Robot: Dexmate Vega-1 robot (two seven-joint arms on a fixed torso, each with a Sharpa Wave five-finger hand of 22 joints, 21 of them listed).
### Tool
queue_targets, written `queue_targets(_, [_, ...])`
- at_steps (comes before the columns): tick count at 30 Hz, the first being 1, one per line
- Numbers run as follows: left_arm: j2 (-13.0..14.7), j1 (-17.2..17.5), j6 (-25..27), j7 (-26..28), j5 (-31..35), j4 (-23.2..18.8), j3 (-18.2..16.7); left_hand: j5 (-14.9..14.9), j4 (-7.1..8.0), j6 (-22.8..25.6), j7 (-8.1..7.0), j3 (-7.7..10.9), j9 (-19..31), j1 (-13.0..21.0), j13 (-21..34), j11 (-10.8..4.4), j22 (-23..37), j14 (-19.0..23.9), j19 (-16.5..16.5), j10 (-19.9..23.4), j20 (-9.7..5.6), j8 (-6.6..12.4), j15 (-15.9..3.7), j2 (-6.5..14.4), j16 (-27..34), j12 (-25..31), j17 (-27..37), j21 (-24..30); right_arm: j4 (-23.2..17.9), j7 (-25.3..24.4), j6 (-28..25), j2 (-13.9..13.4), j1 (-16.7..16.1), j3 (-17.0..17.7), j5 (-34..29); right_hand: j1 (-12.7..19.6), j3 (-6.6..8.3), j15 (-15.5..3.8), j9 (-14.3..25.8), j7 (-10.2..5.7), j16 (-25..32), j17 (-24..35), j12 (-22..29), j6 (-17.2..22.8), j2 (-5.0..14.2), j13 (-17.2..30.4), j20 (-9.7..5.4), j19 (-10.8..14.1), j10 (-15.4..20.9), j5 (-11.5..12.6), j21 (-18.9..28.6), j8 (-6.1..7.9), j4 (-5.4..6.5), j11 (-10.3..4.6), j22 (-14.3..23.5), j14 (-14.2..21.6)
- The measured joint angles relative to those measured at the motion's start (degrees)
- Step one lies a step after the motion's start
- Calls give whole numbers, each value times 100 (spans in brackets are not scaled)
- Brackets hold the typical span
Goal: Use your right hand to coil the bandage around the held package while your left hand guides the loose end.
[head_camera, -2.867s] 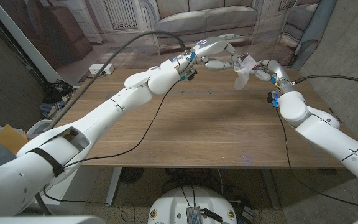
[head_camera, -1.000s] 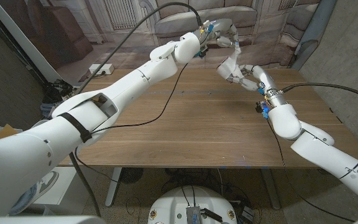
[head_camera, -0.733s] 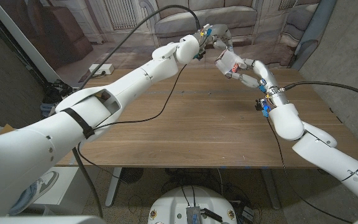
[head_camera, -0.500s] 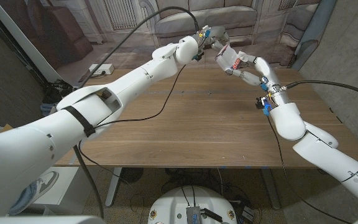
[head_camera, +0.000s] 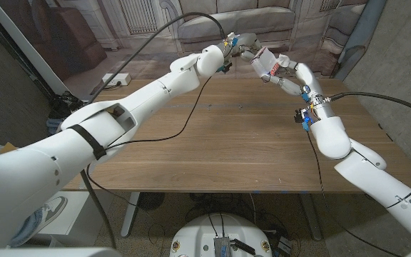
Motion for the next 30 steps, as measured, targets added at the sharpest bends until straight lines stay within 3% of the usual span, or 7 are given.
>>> queue_targets(17, [595,687,-552,187,16,-1099,-268,0,-17,0,0,16,-18,-38,-106,-1,0,-41,-32,0,31,0,21,-5,-33,-51,0,0,123,-220,-16,244,9,123,-8,0,0,2,-2,21,0,1,8,21,0,-5,0,0,39,-19,0,18,0,20,0,38])
queue_targets(30, [801,1038,-724,120,-89,-1489,-454,0,7,0,0,40,-17,-99,-127,-11,0,-61,-32,11,31,-6,0,-7,-32,-62,-27,0,195,-321,-273,325,44,194,33,0,0,11,-5,39,0,1,6,40,0,1,0,0,45,-27,0,15,0,23,0,50])
